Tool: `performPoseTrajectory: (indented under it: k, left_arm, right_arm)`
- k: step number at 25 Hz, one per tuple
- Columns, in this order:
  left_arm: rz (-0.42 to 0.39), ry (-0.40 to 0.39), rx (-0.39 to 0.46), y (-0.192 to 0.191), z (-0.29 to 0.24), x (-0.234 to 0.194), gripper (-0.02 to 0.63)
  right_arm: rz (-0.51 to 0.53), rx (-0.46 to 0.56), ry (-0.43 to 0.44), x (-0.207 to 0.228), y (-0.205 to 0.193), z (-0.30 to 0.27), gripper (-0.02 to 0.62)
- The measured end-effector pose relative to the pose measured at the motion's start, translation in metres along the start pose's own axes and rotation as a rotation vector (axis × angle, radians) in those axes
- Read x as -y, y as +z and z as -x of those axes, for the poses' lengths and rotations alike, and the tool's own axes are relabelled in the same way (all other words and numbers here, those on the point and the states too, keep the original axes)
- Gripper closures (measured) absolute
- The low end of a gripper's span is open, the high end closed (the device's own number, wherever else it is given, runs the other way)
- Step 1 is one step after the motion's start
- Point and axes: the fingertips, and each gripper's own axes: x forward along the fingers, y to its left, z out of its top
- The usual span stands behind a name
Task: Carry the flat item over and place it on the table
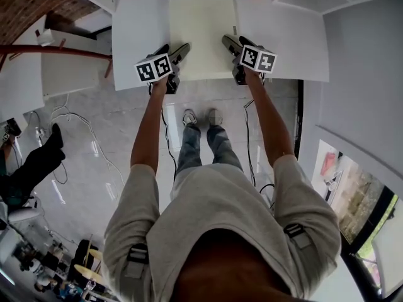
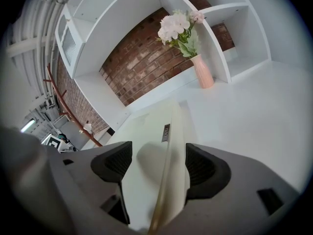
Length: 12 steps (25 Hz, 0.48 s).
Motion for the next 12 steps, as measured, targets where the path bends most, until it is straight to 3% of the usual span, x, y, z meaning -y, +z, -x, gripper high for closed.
performPoseTrajectory:
  k: [12]
  left_arm:
    - [-0.064, 0.063, 0.094, 0.003, 0.028, 0.003, 0.209]
  right_arm:
    - [0.028, 0.064, -0.041, 0.0, -0.004, 0.032, 0.262]
